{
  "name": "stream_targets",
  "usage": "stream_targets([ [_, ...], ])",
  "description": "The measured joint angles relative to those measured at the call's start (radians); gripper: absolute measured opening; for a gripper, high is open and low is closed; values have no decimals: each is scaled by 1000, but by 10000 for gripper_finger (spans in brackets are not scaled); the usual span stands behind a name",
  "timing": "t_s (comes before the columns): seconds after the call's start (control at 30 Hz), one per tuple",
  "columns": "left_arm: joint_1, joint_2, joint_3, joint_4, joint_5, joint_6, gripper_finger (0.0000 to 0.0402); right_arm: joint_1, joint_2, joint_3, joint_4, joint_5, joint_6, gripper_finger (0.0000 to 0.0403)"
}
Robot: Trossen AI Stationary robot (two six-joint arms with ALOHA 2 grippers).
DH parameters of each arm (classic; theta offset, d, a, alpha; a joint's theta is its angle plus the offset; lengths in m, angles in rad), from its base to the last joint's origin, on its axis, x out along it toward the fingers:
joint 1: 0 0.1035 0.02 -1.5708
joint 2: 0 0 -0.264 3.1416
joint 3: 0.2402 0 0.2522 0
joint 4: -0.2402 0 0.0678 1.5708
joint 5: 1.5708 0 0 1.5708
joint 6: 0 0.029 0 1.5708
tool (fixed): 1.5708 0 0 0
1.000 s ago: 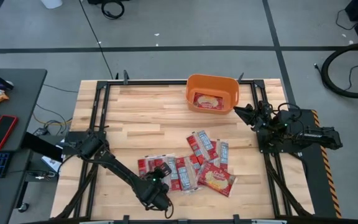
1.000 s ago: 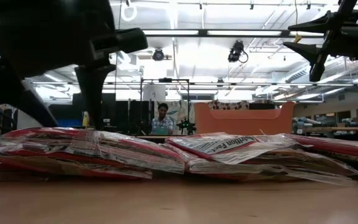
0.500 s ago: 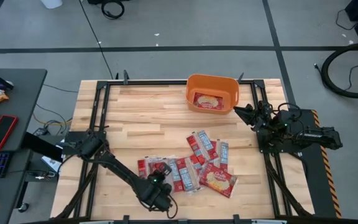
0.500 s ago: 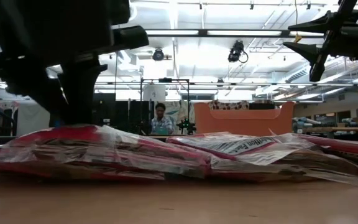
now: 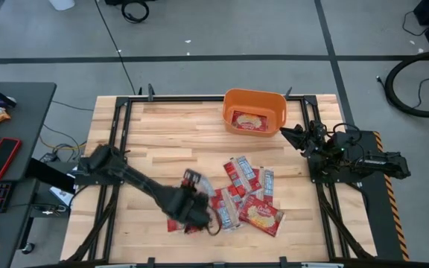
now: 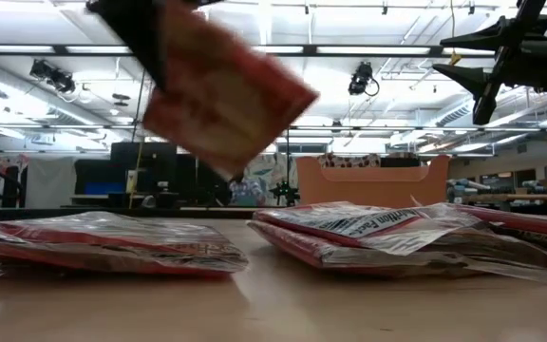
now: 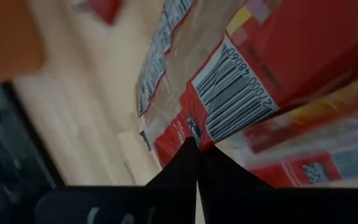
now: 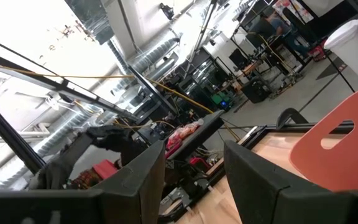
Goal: Sort popcorn bags into baskets
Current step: Put the red popcorn bag into the orange bin
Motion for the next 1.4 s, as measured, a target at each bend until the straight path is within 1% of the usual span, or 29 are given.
stream_targets([
  [0.1,51,-29,2,50,-74,-61,2,0,0,0,0,0,0,170],
  [0.2,103,-29,1,125,-139,-76,3,0,0,0,-1,0,0,170],
  [0.37,203,-26,1,327,-160,-50,4,0,0,0,0,0,0,170],
  [0.53,320,-26,1,460,-165,-6,5,0,0,0,0,0,0,170],
  [0.67,413,-26,1,577,-141,46,5,0,0,0,0,0,0,170],
  [0.8,504,-25,0,730,-83,87,6,0,0,0,0,0,0,170],
  [0.93,589,-12,1,887,-32,100,6,0,0,0,0,0,0,170],
  [1.0,626,1,0,927,-11,100,6,0,0,0,0,0,0,170],
  [1.03,642,15,0,973,-6,100,6,0,0,0,0,0,0,170],
  [1.23,718,111,0,1073,33,61,7,0,0,0,0,-1,0,170],
  [1.3,736,146,-1,1092,35,16,8,0,0,0,-3,-1,0,170],
  [1.4,757,170,-1,1091,50,-36,27,0,0,0,0,0,0,170],
])
